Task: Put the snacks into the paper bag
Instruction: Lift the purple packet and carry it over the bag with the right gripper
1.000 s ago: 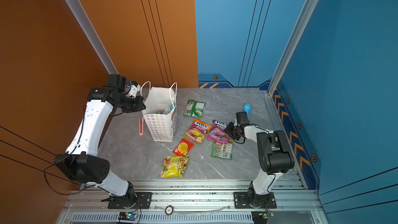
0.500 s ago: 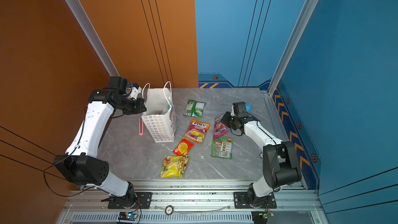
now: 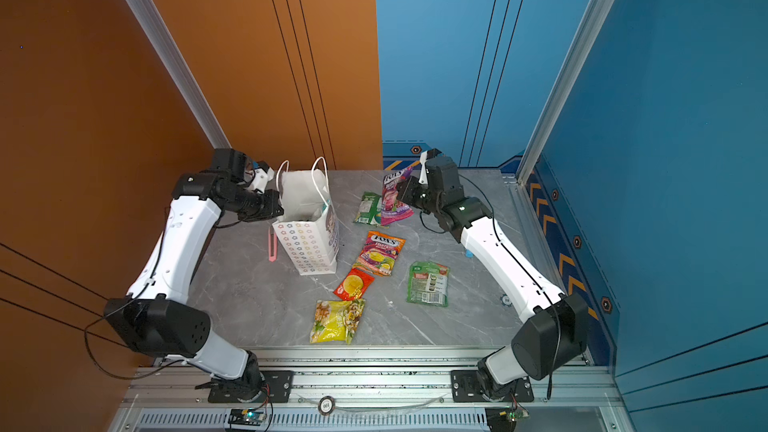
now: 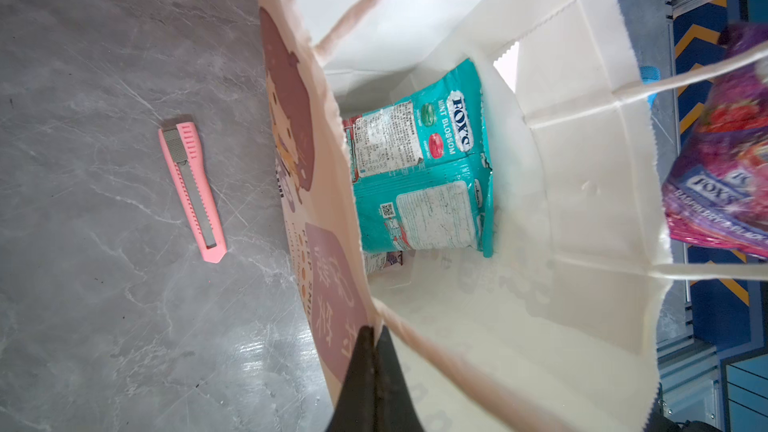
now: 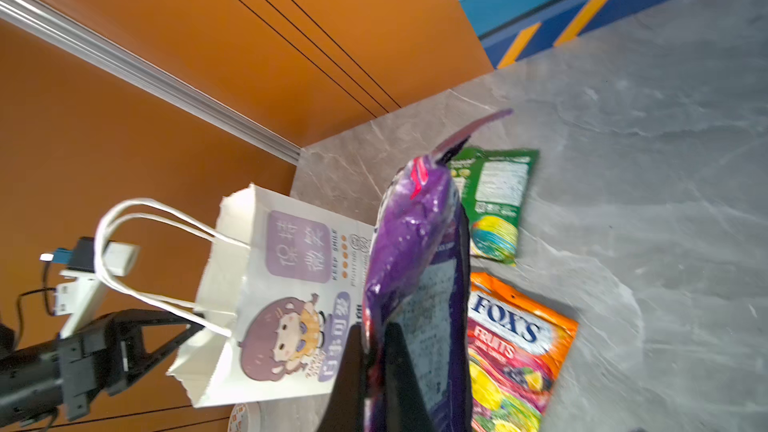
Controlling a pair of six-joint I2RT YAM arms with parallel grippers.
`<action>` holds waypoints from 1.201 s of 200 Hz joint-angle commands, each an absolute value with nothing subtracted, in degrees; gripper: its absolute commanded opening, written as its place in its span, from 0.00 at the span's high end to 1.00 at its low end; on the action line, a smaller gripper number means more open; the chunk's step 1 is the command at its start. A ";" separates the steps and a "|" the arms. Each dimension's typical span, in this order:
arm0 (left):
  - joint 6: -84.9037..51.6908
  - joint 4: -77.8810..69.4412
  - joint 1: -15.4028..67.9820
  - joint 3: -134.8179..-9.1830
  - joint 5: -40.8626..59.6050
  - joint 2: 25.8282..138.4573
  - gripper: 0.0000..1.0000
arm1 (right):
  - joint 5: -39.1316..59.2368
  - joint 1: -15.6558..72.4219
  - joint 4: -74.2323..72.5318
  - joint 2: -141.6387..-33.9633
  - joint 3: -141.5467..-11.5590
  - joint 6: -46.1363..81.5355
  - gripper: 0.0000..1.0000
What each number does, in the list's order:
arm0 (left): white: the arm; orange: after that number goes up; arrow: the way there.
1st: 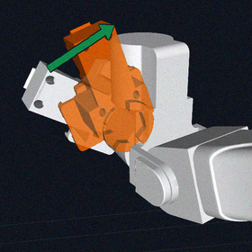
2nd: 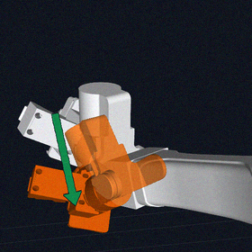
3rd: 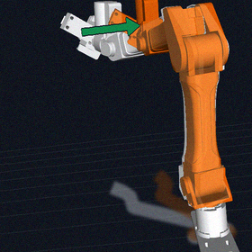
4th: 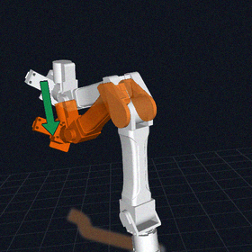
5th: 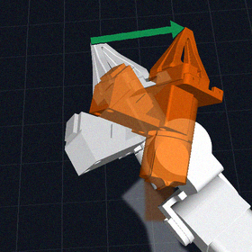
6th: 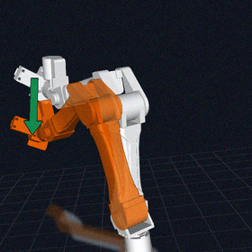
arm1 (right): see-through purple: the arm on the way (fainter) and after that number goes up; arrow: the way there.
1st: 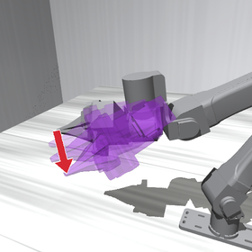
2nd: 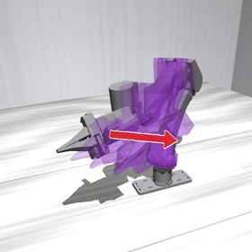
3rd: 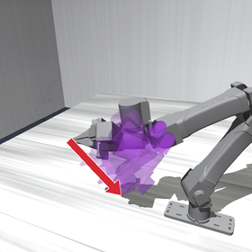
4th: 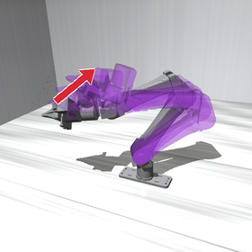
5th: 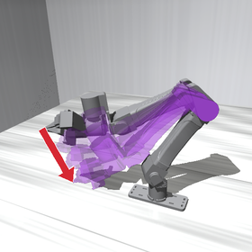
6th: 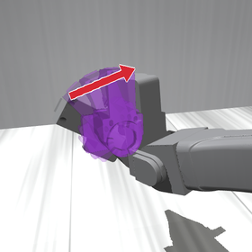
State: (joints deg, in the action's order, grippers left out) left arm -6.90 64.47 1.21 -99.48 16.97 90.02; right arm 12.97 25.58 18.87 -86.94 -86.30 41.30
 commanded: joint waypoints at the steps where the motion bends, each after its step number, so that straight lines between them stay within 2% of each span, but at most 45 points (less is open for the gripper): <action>1: -5.45 64.74 1.76 -101.01 17.48 90.70 1.00 | 11.72 27.06 18.05 -90.82 -95.03 39.94 1.00; 77: -5.57 64.58 2.37 -99.54 14.45 90.42 1.00 | 12.54 35.29 21.76 -107.79 -130.58 36.50 1.00; 107: -5.56 64.56 2.37 -99.71 14.80 90.25 1.00 | 12.42 37.65 21.33 -112.23 -140.25 36.65 1.00; 159: -5.57 64.58 2.37 -100.37 15.01 90.44 1.00 | 12.04 41.67 17.42 -115.97 -145.59 37.77 1.00; 240: -5.76 64.51 2.37 -100.88 15.67 90.21 1.00 | 10.92 44.51 20.31 -121.79 -147.48 38.57 1.00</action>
